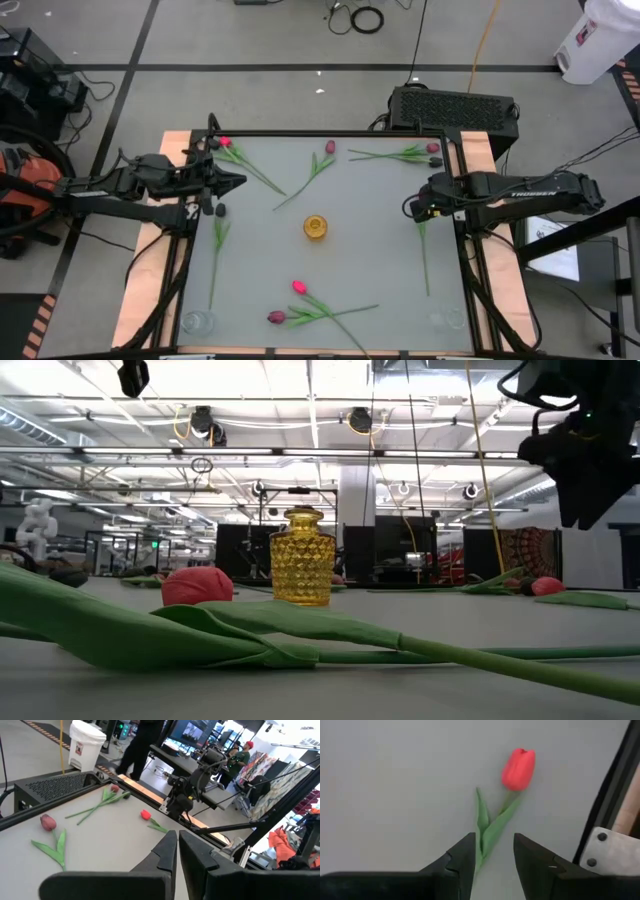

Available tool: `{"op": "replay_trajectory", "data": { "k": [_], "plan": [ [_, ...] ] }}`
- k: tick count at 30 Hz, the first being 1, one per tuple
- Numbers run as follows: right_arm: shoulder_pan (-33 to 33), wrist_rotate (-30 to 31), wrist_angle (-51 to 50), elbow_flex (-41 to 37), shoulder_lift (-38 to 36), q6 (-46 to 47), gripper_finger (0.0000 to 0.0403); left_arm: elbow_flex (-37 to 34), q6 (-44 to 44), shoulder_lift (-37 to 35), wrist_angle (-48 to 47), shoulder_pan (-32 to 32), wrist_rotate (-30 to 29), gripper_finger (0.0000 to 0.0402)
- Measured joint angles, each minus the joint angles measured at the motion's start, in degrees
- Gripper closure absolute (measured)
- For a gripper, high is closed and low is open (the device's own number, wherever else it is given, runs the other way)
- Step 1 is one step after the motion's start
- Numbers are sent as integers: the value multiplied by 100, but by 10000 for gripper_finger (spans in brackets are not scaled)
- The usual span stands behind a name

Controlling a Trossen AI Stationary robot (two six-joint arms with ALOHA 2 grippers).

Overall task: Sort flowers into vase by color
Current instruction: Put the middle right pink flower into the yellow vase

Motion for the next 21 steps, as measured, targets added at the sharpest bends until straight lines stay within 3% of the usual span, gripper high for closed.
{"op": "replay_trajectory", "data": {
  "k": [21],
  "plan": [
    [-17, 124, 20, -7, 615, 225, 277, 0, 0, 2, 0, 0, 0, 375]
  ]
}}
